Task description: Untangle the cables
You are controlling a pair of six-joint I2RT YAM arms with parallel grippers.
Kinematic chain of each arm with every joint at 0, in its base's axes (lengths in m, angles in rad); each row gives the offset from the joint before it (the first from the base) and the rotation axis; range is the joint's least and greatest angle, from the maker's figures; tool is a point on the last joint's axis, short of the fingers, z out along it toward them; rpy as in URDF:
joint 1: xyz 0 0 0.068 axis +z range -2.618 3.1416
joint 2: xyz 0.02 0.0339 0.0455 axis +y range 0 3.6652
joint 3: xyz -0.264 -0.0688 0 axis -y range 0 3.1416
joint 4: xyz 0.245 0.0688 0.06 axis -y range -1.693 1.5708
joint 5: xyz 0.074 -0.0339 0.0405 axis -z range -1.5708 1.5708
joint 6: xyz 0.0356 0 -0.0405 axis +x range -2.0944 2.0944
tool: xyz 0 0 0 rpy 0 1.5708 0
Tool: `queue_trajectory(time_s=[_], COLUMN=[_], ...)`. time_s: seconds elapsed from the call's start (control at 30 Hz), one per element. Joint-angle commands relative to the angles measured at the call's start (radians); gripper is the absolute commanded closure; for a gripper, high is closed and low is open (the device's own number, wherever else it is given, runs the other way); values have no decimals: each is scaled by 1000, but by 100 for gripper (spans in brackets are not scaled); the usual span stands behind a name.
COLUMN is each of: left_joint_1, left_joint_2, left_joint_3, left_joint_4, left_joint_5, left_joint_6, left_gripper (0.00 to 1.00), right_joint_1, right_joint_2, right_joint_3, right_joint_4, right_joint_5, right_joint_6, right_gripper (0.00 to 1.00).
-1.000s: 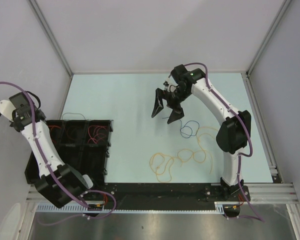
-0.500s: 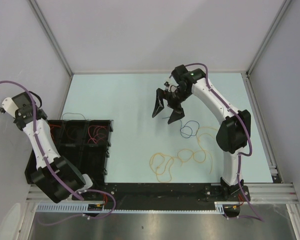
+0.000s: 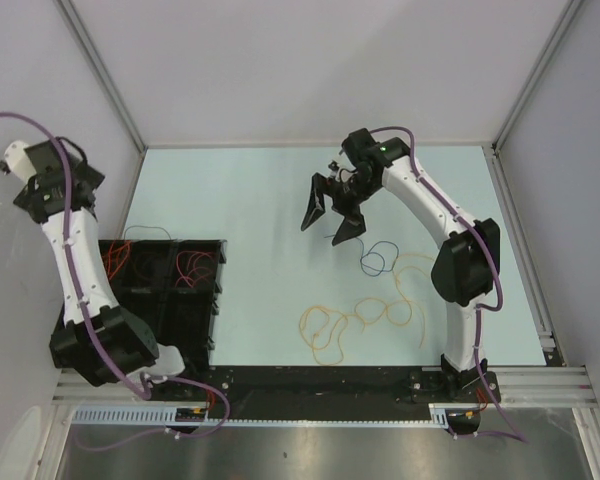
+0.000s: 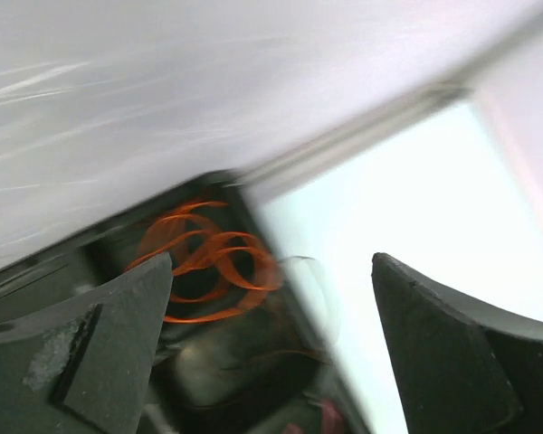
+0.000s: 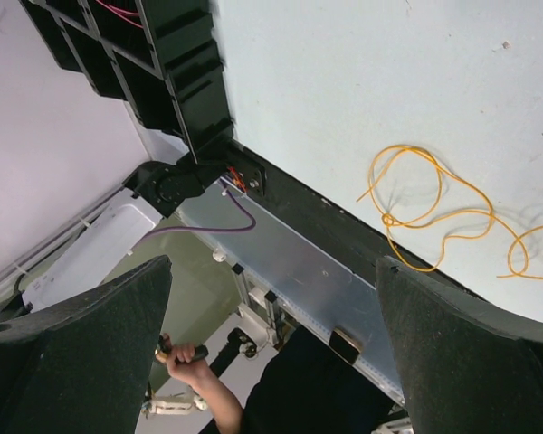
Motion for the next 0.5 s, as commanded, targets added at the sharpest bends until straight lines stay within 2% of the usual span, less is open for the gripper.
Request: queue_trajectory(time_s=[0.0, 0.17, 0.33, 0.43, 0.47], left_joint_1=[-191, -303, -402, -457, -475], left_joint_2=[14, 24, -24, -79, -97], left_joint_3=[213, 344, 357, 254, 192], left_joint_4=[-57, -50, 61, 238, 351], left_joint_5=[-57, 87, 304, 554, 673], left_joint_6=[-40, -116, -121, -193, -239], left_gripper=[3, 0, 0, 0, 0], right_joint_1=[11, 0, -3, -5, -5], right_joint_2=[9, -5, -51, -97, -106], right_joint_3=[13, 19, -25, -82, -100], right_joint_4=[59, 120, 140, 140, 140], right_joint_5=[-21, 53, 175, 294, 343], right_joint_6=[62, 95, 104, 110, 116], right_gripper=[0, 0, 0, 0, 0])
